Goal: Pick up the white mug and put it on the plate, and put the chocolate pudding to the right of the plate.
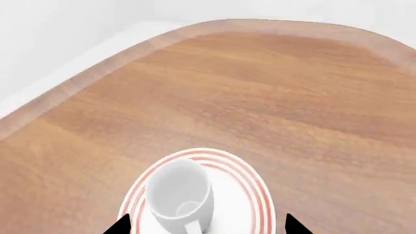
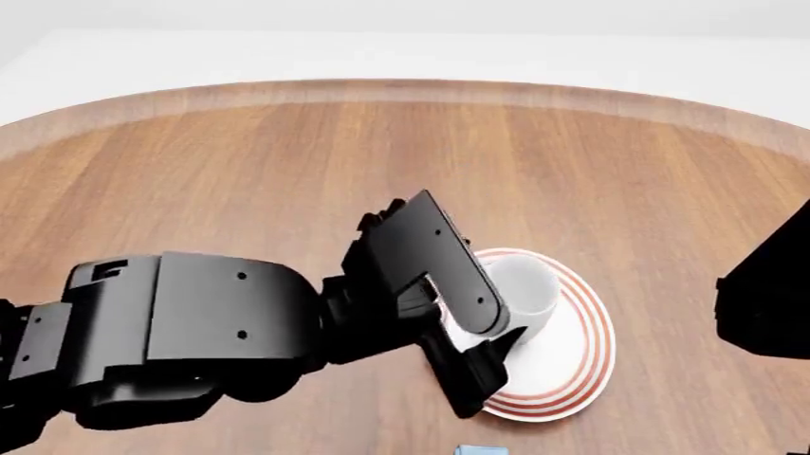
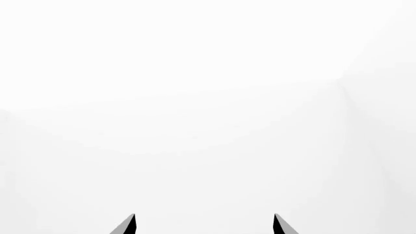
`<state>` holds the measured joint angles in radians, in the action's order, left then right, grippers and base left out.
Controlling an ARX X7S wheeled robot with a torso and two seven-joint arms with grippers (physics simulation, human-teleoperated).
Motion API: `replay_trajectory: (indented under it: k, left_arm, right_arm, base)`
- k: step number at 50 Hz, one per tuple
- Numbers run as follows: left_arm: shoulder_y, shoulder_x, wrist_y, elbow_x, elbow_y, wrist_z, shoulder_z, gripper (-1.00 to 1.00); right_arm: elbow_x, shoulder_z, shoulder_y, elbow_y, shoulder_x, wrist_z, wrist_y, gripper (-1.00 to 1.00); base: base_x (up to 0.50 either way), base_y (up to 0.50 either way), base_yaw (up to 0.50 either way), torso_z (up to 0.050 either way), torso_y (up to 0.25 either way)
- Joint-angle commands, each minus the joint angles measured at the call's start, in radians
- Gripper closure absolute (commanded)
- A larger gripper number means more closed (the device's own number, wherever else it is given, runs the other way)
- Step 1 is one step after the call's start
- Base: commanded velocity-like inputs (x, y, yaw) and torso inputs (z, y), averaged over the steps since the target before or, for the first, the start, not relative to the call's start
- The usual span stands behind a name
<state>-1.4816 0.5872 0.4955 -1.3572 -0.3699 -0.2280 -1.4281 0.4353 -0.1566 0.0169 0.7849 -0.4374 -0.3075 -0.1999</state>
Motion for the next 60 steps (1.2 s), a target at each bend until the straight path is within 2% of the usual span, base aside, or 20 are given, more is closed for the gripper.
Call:
replay_trajectory:
  k: [1,12,23,25,26,39,48,60]
  left_arm:
    - [-0.01,0.117,-0.057,-0.015,-0.19,-0.045,0.1,-1.0]
    - [0.02,0.25,-0.136,0.013,-0.234,-0.06,0.154,-1.0]
    - [0.091,0.334,-0.25,0.139,-0.22,-0.181,0.202,-1.0]
    - [0.109,0.341,-0.283,0.145,-0.218,-0.159,0.209,-1.0]
    - [0.105,0.343,-0.261,0.155,-0.219,-0.194,0.203,-1.0]
    - [0.2,0.396,-0.384,0.2,-0.133,-0.296,0.245,-1.0]
    - [0.216,0.409,-0.388,0.247,-0.111,-0.393,0.255,-1.0]
    - [0.213,0.418,-0.384,0.261,-0.118,-0.439,0.266,-1.0]
  right_arm:
    - [-0.021,-0.02,-0.001,0.001,0.017,0.022,-0.003,-1.0]
    - [-0.028,-0.009,0.001,-0.001,0.017,0.022,-0.002,-1.0]
    - [-0.033,0.0,-0.003,-0.001,0.017,0.022,-0.006,-1.0]
    - [-0.033,0.002,-0.004,-0.001,0.017,0.022,-0.005,-1.0]
    - [-0.033,0.002,-0.004,0.0,0.017,0.022,-0.005,-1.0]
    - [-0.036,0.012,-0.009,0.006,0.014,0.021,-0.002,-1.0]
    - [-0.04,0.021,-0.01,0.033,0.007,0.01,0.018,-1.0]
    - [-0.109,0.163,-0.026,0.169,-0.009,-0.042,0.23,-1.0]
  base:
    - [0.0,0.0,0.0,0.0,0.0]
    - [0.0,0.0,0.0,0.0,0.0]
    - [0.0,0.0,0.0,0.0,0.0]
    - [0.0,0.0,0.0,0.0,0.0]
    - [0.0,0.0,0.0,0.0,0.0]
    - [0.0,0.0,0.0,0.0,0.0]
    - [0.0,0.0,0.0,0.0,0.0]
    - [0.0,0.0,0.0,0.0,0.0]
